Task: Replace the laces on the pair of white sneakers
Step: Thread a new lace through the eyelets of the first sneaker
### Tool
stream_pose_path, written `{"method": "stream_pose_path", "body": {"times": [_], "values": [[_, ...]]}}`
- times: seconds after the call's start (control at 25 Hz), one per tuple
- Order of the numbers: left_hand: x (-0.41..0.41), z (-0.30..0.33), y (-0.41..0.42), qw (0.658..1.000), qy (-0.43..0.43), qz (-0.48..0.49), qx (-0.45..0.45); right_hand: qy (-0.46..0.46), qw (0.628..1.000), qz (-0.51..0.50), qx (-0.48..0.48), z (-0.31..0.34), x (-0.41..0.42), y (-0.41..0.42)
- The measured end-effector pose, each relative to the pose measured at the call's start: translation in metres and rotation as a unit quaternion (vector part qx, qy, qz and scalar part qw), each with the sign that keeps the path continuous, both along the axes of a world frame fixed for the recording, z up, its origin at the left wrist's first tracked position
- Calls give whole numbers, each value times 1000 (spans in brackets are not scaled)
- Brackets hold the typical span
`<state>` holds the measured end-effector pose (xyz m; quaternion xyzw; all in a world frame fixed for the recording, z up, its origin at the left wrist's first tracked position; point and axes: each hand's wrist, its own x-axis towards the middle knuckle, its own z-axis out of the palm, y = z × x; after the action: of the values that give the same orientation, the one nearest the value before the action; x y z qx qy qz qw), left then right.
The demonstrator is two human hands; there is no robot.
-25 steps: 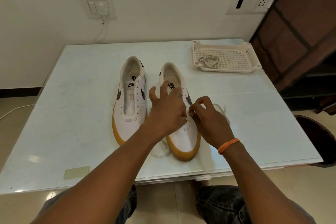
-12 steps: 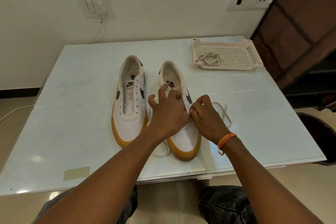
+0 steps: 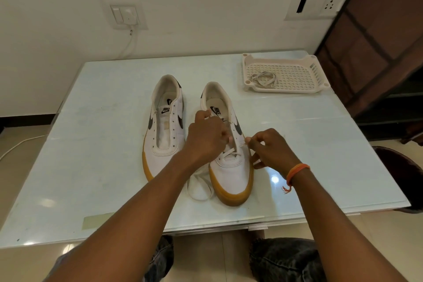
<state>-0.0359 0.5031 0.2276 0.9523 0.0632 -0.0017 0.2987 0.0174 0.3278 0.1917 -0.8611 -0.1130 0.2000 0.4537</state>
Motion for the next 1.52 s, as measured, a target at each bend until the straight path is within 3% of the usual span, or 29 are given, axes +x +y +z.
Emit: {"method": "stream_pose_path", "body": {"times": [0.08,0.12,0.16,0.28,0.32,0.52,0.6,0.8,0.92,1.0,1.12,1.2,1.32,1.52], "values": [[-2,10,8,984,-109,94,-108,-42,999,11,-33,6,5,-9],[-4,10,12,972,-139,152,-116,-69,997,-5,-40,7,8,-13],[-7,9,14,967,-111,195,-122,-79,996,-39,-29,7,11,-17],[-20,1,5,935,161,225,-222,-110,982,-154,-14,6,10,-21],[-24,-1,1,923,210,220,-235,-124,978,-167,-22,7,6,-18],[-34,9,15,920,214,209,-252,-189,980,-57,-19,20,-33,5],[-42,15,12,933,219,184,-220,-187,982,-22,-12,22,-42,11],[-53,30,5,916,257,171,-256,-125,992,24,4,27,-69,25],[-60,58,14,924,231,129,-274,41,991,18,125,41,-84,33],[-67,69,20,930,226,93,-275,73,976,58,196,50,-88,36],[-67,75,27,903,241,103,-340,-116,976,102,150,53,-87,33],[-63,77,30,891,252,117,-358,-172,976,77,114,49,-79,26],[-58,81,27,904,269,80,-321,-196,973,108,54,42,-72,19],[-47,79,23,922,270,41,-276,-382,917,106,46,33,-65,30]]}}
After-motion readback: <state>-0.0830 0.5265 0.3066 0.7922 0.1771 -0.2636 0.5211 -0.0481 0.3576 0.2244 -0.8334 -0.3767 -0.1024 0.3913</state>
